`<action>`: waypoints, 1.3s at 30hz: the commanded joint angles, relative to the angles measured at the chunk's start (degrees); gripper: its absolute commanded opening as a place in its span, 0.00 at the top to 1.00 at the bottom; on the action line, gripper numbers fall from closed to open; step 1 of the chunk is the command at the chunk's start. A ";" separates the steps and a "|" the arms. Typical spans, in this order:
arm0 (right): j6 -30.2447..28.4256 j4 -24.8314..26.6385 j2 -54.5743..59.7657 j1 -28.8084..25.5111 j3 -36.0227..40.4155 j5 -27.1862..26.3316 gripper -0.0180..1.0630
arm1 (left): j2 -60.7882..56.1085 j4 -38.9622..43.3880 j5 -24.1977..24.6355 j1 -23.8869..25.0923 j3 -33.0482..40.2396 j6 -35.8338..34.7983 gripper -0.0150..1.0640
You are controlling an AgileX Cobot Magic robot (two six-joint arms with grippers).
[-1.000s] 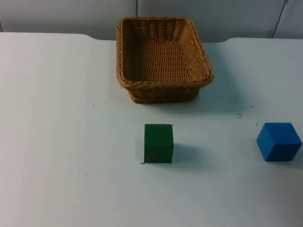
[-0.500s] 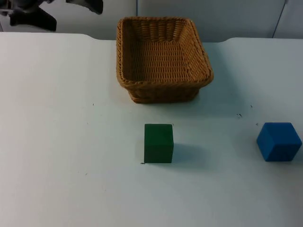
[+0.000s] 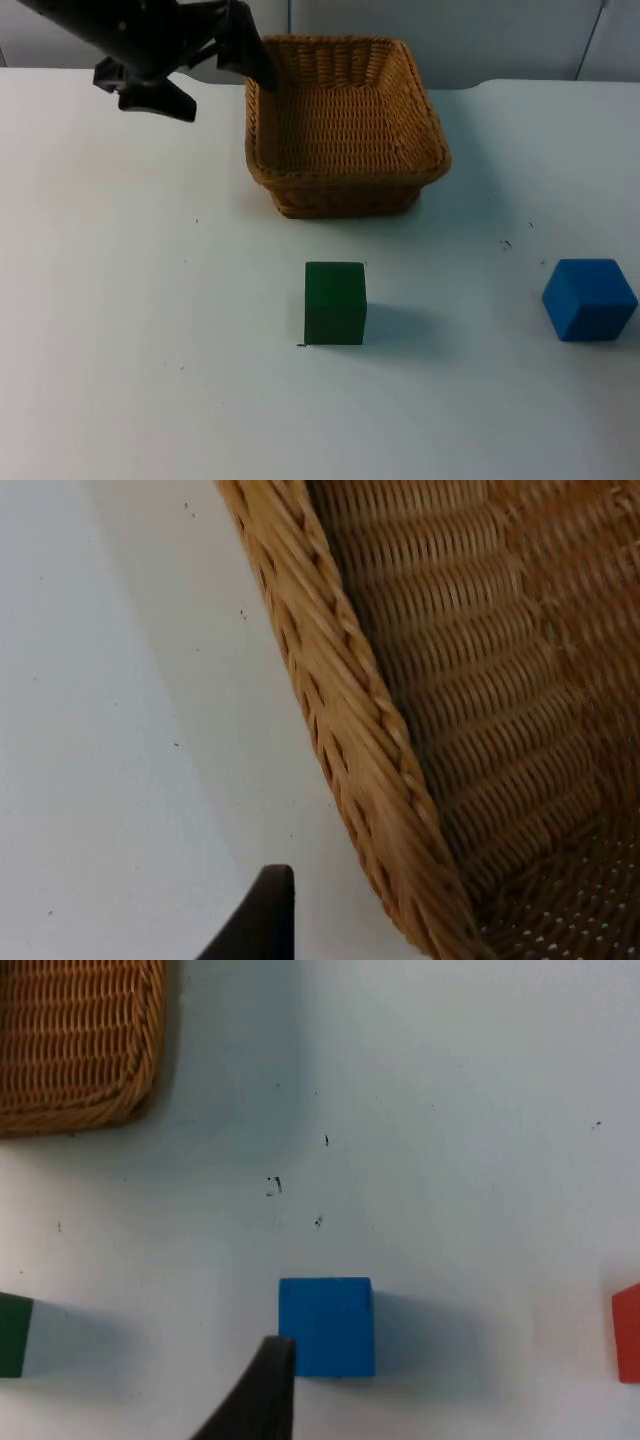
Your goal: Pick up the basket with the left hand and place the blue cube into the basket with the right hand.
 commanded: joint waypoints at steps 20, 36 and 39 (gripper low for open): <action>-2.04 3.08 0.04 -0.36 -0.47 -0.34 0.03 | 12.53 6.98 3.75 -2.90 -14.10 -10.57 0.04; -2.04 3.08 0.04 -0.36 -0.47 -1.63 0.03 | 12.53 5.58 1.30 -3.15 -14.10 -12.60 0.99; -2.04 3.08 0.04 -0.36 -0.47 -1.75 0.03 | 12.53 5.58 -0.03 -3.03 -14.10 -16.47 0.99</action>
